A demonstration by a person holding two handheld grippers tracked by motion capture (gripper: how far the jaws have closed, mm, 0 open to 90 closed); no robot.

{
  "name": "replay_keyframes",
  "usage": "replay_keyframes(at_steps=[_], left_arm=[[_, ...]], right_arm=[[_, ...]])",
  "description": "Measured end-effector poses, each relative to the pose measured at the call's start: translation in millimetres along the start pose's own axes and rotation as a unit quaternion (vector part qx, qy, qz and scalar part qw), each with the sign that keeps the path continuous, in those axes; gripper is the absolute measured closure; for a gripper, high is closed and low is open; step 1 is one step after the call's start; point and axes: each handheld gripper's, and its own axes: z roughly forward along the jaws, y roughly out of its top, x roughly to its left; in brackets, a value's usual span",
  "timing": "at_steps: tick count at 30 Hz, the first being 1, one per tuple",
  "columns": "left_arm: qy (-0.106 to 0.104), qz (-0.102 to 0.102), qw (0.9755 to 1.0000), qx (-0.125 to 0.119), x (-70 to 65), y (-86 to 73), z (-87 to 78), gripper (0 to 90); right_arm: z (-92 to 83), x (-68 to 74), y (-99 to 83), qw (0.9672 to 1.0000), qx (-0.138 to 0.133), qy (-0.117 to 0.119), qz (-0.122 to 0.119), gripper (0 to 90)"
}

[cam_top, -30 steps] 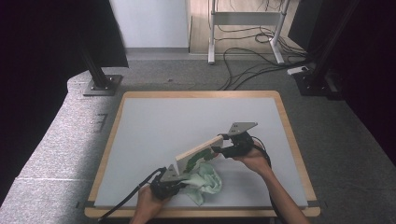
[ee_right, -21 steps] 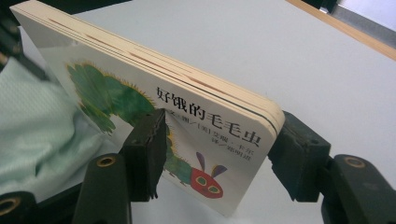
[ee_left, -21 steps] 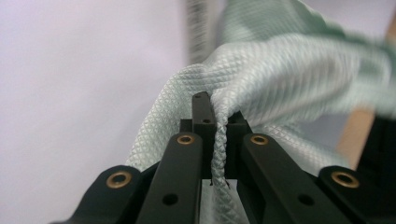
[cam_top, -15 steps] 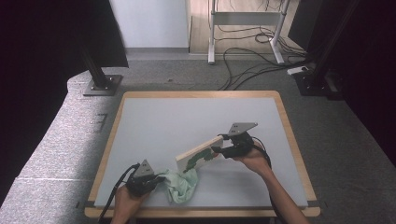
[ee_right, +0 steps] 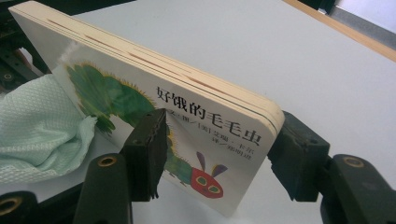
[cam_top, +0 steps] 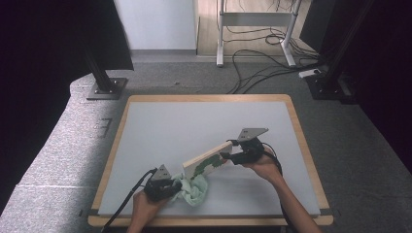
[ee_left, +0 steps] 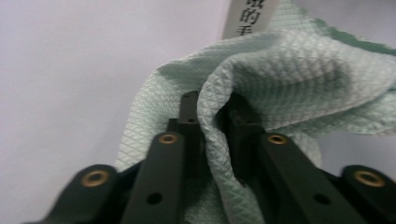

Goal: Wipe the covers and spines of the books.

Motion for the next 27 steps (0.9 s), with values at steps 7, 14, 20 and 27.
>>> replay_keyframes(at_steps=[7, 14, 20, 27], left_arm=[[-0.004, -0.003, 0.9999, -0.014, -4.5, 5.9, -6.9, 87.0], [-0.002, 0.016, 0.9992, -0.036, -7.4, 25.1, -28.2, 87.0], [0.000, 0.040, 0.9986, -0.036, -10.1, 48.6, -50.2, 87.0], [0.018, 0.069, 0.9974, -0.011, -14.7, 72.4, -65.2, 87.0]], right_arm=[[0.0, 0.1, 0.2, 1.0000, 0.001, -0.001, 0.000, 40.2], [-0.2, 0.2, -0.3, 1.0000, 0.000, -0.001, -0.001, 40.2], [-0.6, 0.7, -0.5, 1.0000, 0.000, -0.002, -0.001, 40.1], [-0.5, 0.6, -0.9, 1.0000, -0.001, -0.001, 0.000, 40.2]])
